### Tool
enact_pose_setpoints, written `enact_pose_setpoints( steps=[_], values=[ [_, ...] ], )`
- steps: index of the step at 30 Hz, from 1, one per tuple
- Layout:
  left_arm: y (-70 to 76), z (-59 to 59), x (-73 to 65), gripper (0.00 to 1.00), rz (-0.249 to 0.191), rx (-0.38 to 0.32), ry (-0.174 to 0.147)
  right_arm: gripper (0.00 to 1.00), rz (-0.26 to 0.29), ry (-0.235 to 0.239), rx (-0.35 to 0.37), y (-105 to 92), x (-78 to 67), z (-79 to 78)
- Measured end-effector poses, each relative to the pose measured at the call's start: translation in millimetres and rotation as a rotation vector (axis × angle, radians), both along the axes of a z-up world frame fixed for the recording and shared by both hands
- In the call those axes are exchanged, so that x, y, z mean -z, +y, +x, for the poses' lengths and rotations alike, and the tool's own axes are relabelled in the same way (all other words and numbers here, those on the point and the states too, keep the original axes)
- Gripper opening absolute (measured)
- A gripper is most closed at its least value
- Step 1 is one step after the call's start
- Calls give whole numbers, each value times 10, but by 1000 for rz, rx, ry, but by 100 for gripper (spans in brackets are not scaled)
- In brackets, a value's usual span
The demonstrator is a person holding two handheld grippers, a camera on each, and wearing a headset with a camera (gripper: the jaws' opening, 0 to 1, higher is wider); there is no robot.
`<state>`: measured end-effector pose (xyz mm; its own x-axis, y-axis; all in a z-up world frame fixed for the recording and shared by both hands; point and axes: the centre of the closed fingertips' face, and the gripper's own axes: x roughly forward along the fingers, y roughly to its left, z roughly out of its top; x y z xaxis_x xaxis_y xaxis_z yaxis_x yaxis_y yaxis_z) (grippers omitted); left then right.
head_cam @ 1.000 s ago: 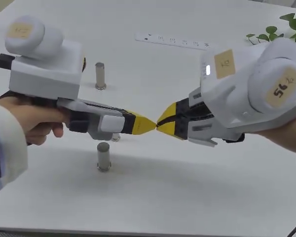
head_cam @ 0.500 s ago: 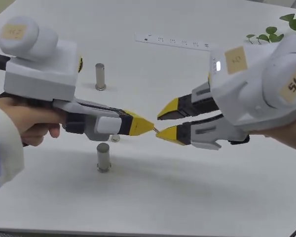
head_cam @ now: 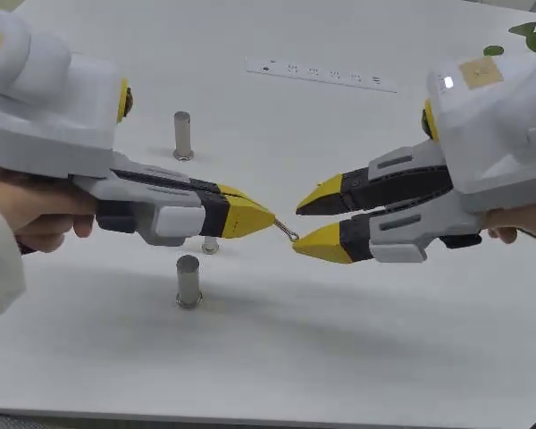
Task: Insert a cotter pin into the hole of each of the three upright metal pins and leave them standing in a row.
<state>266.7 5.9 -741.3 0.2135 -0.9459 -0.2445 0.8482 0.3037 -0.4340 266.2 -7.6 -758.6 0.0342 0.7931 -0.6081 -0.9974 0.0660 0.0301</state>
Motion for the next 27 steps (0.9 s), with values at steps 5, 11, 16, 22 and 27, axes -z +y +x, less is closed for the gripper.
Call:
enact_pose_setpoints(
  steps=[5,11,16,22,27],
  values=[
    [-34,-87,-62,0,-18,42,-49,17,21,51,-7,16,22,-52],
    [-59,-114,-70,0,-19,56,-60,10,8,80,-43,29,76,-137],
    [-68,-146,-60,0,-8,68,-63,7,12,86,-51,34,73,-158],
    [-63,-155,-58,1,1,83,-79,7,16,99,-59,34,51,-185],
    [-69,-246,-34,1,30,131,-135,6,-2,115,-95,25,45,-264]
  ],
)
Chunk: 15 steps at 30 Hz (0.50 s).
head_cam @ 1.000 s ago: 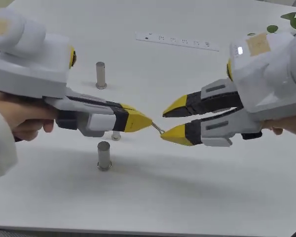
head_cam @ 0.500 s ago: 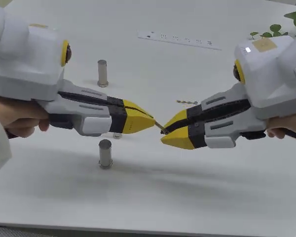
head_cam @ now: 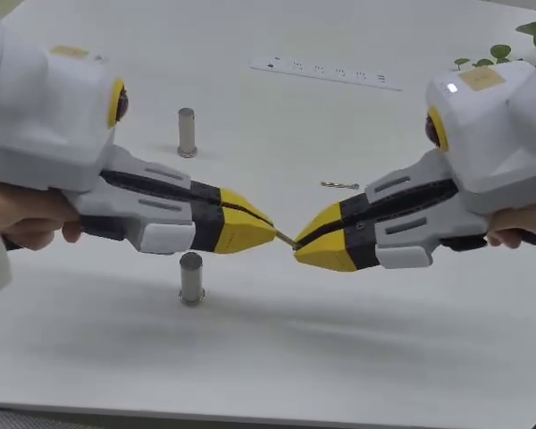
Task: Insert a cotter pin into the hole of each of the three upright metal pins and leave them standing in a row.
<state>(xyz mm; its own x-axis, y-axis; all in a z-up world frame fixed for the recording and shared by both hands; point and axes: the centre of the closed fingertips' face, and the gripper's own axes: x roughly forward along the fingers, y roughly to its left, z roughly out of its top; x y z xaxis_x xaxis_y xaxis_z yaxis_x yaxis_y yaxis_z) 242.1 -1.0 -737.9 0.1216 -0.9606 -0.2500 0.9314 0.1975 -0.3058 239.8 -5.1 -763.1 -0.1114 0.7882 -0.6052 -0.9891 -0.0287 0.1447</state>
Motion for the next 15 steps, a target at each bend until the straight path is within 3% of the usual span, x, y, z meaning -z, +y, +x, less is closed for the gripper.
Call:
enact_pose_setpoints(
  steps=[6,13,15],
  values=[
    [-4,-7,24,1,16,18,-31,5,-16,6,-9,-5,-5,-33],
    [29,-4,98,1,46,25,-40,4,-40,-20,-25,-18,-50,-42],
    [32,-12,132,1,66,33,-55,4,-49,-24,-31,-19,-56,-50]
  ],
)
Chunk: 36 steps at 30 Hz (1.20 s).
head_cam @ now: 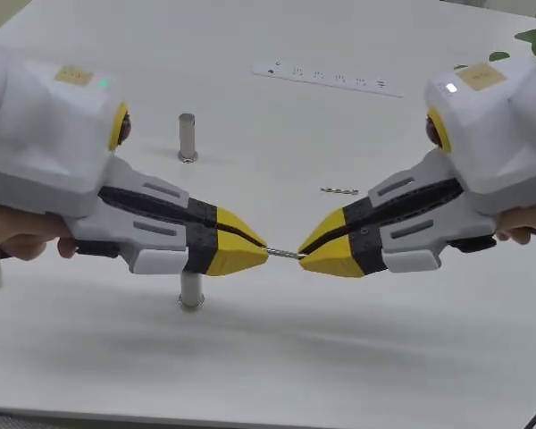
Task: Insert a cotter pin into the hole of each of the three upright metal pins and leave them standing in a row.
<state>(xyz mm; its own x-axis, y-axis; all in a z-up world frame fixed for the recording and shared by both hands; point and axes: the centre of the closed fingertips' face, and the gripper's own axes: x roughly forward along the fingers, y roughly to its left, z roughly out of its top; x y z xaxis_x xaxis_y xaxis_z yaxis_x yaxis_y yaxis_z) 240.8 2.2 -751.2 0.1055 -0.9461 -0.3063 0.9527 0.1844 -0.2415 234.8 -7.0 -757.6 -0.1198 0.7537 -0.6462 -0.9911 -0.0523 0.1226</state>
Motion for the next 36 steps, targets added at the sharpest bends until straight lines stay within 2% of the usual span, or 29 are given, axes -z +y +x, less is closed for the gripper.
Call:
enact_pose_setpoints(
  steps=[7,10,14,18,24,28,31,33,35,36],
  values=[
    [-33,-44,17,1,19,-2,-8,4,-24,-18,-14,-17,27,9],
    [-43,-42,4,3,14,-10,-10,4,-28,-24,-18,-17,36,10],
    [-7,8,9,15,19,-19,-35,4,-29,-26,-18,-13,52,5],
    [8,16,9,22,24,-21,-51,4,-29,-26,-15,-6,64,4],
    [129,63,72,28,58,-39,-80,4,-37,-20,8,-2,99,41],
    [245,33,101,30,63,-50,-82,4,-46,-20,30,-3,134,78],
    [331,9,176,30,85,-58,-89,4,-51,-23,37,-4,158,92],
    [382,-6,228,30,95,-64,-80,4,-54,-26,44,-4,184,102],
    [435,-21,285,30,103,-75,-57,4,-53,-28,52,0,211,114],
    [463,-27,310,30,106,-79,-59,4,-55,-29,54,0,230,115]
  ],
)
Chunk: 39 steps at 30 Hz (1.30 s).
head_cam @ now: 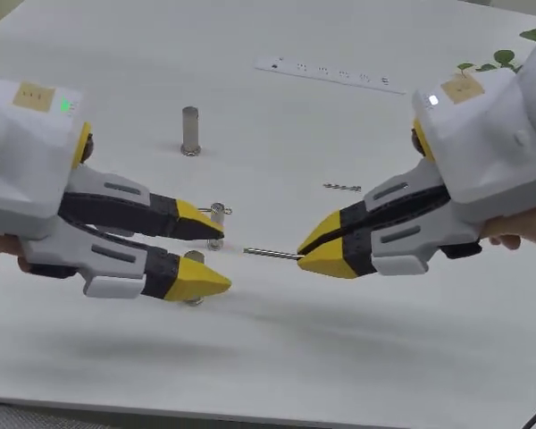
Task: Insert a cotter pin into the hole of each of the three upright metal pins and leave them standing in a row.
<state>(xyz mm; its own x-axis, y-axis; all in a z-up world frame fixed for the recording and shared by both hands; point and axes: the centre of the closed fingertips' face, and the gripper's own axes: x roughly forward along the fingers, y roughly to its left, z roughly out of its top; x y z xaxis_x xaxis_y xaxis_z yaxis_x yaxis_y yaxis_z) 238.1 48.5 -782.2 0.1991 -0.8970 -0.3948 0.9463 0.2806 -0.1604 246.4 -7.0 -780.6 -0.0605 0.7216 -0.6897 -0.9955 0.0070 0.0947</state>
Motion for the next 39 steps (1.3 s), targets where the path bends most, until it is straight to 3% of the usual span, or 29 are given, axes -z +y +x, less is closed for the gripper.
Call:
enact_pose_setpoints(
  steps=[8,29,39],
  values=[
    [129,91,121,32,29,-52,-32,4,-13,-8,17,26,95,26],
    [138,112,478,29,58,-53,-5,4,-27,0,58,149,277,56],
    [106,117,536,24,48,-60,14,4,-31,15,66,199,338,43]
  ],
)
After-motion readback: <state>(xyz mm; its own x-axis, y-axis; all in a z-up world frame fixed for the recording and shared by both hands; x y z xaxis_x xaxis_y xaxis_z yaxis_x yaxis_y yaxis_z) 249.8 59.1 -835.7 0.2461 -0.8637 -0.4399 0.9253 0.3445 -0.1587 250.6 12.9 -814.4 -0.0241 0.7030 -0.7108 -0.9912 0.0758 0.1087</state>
